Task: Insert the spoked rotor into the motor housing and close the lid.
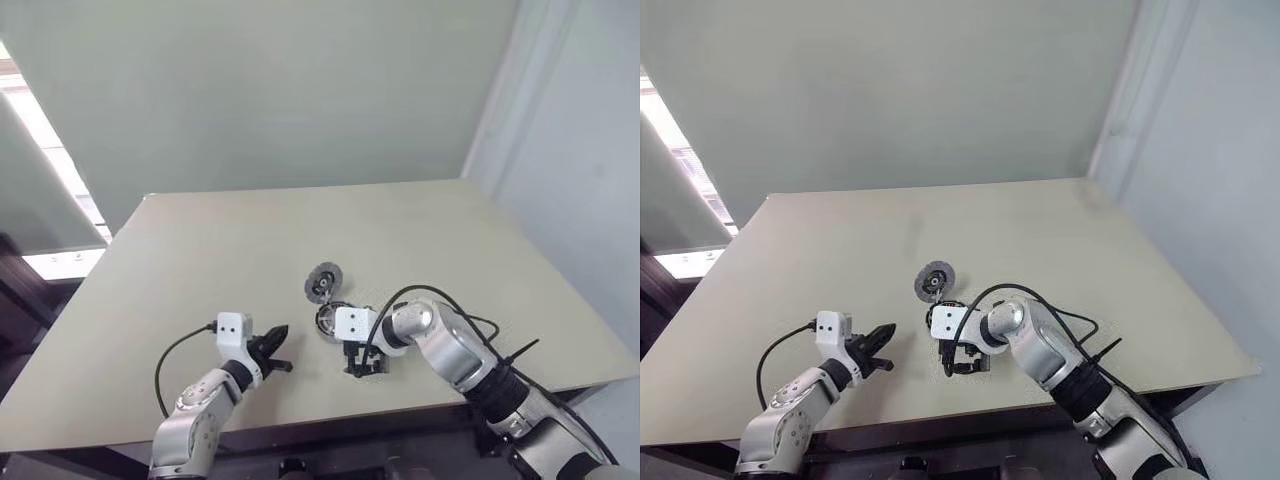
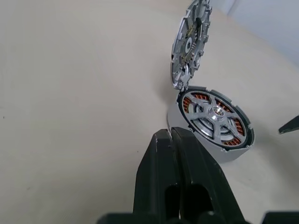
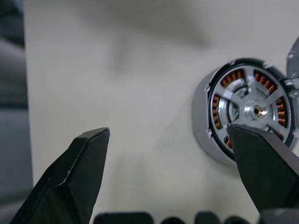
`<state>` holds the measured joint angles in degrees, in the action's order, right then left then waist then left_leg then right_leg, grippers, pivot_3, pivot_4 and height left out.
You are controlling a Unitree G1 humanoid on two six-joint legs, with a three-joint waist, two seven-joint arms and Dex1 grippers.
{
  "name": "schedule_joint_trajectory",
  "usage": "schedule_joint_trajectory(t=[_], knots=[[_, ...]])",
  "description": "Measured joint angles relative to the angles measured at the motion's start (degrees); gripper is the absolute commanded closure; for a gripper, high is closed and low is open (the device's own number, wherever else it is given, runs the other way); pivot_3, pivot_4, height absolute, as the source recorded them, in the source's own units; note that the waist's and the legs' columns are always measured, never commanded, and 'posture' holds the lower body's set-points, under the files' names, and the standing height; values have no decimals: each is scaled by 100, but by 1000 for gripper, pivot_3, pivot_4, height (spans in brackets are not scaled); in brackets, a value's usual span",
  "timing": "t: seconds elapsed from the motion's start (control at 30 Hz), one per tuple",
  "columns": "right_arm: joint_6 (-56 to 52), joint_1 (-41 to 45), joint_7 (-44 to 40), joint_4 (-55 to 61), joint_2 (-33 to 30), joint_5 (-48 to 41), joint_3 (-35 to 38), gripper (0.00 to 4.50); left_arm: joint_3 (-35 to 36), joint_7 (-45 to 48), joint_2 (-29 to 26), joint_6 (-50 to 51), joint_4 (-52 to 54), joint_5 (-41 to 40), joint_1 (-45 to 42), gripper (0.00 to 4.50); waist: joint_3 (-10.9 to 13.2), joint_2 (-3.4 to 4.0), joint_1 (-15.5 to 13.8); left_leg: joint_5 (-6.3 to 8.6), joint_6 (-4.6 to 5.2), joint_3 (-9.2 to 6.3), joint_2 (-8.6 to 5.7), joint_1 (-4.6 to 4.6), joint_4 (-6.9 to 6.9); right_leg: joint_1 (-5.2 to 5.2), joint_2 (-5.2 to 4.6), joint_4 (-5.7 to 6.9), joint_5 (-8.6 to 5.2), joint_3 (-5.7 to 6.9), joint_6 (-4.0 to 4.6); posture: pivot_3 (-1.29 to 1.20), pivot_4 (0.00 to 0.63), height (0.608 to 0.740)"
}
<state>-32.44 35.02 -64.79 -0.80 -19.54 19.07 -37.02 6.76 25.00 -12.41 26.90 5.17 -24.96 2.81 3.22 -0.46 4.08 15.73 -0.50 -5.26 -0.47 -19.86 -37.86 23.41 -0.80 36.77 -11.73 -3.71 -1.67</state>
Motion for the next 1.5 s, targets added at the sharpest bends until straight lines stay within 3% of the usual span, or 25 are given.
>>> schedule_joint_trajectory(t=[0.27,0.7,0.8,1.1,1.17,1.2,1.5], knots=[[521,671,-104,-1288,108,187,-532,36,-150,16,69,-12,-58,35,14,4500,0,0,2,0,0,0,1,0,4,3,1,1,1,1,-1,0,0,740],[1488,1108,316,-2824,549,346,-614,36,-163,15,91,-34,-57,50,151,4500,0,1,7,0,0,0,2,5,2,-2,1,3,4,1,-6,0,0,740],[1544,1138,446,-2978,572,398,-611,602,-163,11,92,-41,-57,49,151,4500,0,2,20,-1,0,0,2,9,2,-5,1,5,1,1,-1,0,0,740],[1552,1177,692,-2992,625,566,-498,3709,-162,3,94,-53,-57,48,151,4500,-1,2,16,0,-1,-1,1,7,15,0,0,1,6,0,-10,0,0,740],[1620,1174,647,-2990,667,568,-494,4214,-171,2,107,-59,-57,49,142,4500,-1,3,18,0,-1,-1,2,6,15,1,0,1,7,1,-10,0,0,740],[1622,1157,648,-2992,715,569,-500,4379,-184,3,124,-59,-57,49,137,4500,1,7,18,0,-1,0,1,6,14,2,0,2,6,1,-10,0,0,740],[1653,1157,588,-2986,693,577,-477,4405,-211,2,208,-74,-57,55,132,4500,2,9,9,0,-1,0,1,5,7,-1,0,2,4,1,-5,0,0,740]])
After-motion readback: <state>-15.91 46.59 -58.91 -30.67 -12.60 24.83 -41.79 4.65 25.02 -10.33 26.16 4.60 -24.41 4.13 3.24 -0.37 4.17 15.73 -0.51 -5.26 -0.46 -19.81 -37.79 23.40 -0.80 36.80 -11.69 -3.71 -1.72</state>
